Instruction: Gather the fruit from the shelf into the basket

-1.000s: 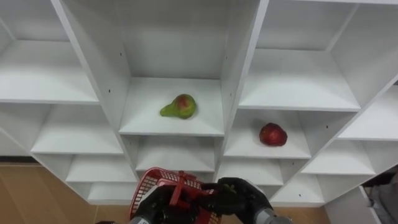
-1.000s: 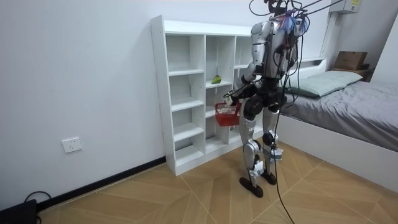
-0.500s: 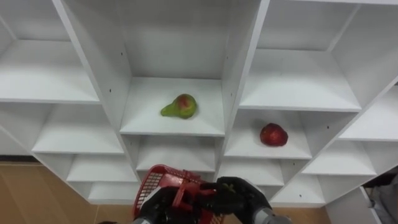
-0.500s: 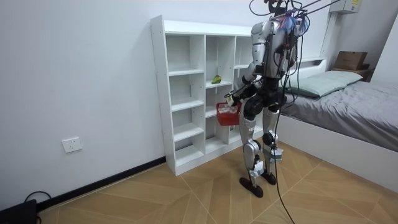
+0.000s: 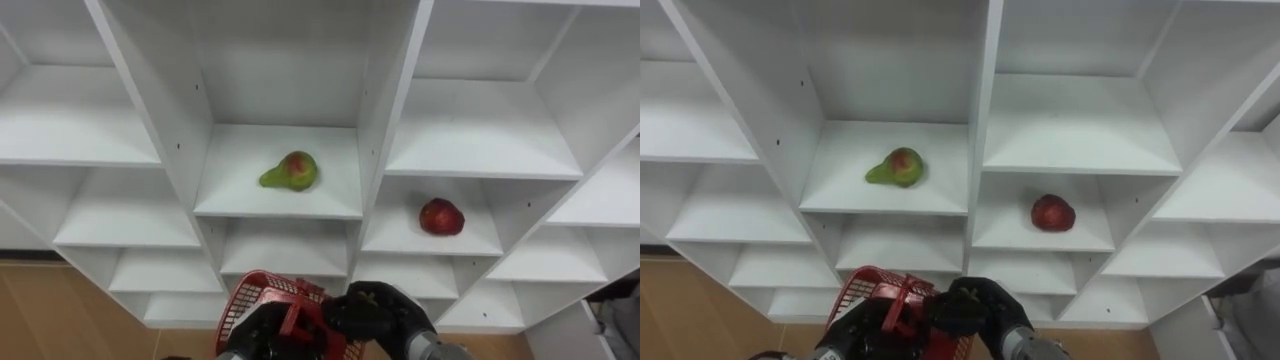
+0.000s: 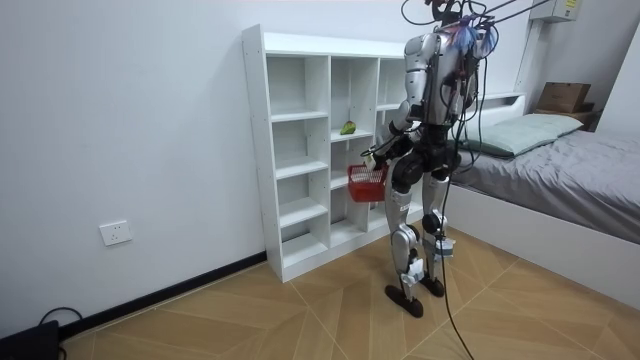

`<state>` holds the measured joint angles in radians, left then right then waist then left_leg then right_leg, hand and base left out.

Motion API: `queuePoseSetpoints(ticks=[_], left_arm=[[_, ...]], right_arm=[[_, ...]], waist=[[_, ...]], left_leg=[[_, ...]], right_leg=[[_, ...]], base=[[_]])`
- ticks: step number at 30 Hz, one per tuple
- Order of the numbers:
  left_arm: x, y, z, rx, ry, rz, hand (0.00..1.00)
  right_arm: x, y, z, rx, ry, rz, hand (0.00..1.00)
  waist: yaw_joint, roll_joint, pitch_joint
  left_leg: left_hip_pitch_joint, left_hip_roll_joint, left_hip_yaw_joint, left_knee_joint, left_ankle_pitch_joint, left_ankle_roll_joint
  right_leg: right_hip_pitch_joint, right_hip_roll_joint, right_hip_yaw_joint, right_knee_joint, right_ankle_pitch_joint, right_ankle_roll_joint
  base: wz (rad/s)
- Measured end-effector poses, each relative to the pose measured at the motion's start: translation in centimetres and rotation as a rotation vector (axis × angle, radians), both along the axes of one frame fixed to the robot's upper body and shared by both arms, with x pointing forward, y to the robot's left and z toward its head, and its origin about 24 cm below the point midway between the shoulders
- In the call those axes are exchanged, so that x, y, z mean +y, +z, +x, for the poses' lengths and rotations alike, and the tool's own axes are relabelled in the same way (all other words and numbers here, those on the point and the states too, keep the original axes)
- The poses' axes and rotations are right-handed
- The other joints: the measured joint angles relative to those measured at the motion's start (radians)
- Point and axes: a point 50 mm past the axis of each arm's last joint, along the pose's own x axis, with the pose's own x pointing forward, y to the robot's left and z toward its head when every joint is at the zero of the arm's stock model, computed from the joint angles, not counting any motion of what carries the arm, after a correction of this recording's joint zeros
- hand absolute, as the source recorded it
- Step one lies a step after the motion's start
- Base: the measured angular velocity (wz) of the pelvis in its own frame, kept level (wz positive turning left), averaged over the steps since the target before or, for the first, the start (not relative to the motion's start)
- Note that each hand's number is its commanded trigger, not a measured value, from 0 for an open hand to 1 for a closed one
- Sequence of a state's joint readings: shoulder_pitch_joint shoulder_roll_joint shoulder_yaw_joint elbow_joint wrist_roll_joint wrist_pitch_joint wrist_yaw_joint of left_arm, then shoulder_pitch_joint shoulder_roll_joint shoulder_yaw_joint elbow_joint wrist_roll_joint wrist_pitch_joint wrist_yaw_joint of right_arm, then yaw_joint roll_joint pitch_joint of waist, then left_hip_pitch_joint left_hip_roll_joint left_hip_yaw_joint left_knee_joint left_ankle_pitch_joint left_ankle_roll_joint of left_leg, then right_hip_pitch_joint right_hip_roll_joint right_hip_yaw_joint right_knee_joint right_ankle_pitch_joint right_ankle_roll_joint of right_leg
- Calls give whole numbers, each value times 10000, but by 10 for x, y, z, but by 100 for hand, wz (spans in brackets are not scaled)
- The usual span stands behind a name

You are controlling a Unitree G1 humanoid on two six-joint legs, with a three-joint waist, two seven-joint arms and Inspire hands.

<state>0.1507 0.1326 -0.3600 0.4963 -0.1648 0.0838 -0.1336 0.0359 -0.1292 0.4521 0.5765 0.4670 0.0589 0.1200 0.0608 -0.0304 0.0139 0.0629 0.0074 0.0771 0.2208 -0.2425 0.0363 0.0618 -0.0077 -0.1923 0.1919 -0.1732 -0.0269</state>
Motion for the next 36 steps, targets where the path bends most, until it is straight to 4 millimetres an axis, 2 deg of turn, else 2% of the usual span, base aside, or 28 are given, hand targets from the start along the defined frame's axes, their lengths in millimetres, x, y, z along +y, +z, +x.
queuePoseSetpoints(ticks=[1,3,36], left_arm=[[0,0,0,0,0,0,100],[0,0,0,0,0,0,100],[1,-1,-1,84,16,31,100]], right_arm=[[0,0,0,0,0,0,14],[0,0,0,0,-1,0,0],[0,0,1,-10,-54,-40,0]], waist=[[0,-1,0],[0,-1,-1],[-7,-21,-16]], left_leg=[[0,0,0,1,0,0],[2,0,0,3,0,0],[8,-2,-19,-2,0,0]], right_leg=[[1,0,-1,0,0,0],[7,-1,-3,0,0,0],[57,-7,-37,-5,0,0]], base=[[0],[0],[0]])
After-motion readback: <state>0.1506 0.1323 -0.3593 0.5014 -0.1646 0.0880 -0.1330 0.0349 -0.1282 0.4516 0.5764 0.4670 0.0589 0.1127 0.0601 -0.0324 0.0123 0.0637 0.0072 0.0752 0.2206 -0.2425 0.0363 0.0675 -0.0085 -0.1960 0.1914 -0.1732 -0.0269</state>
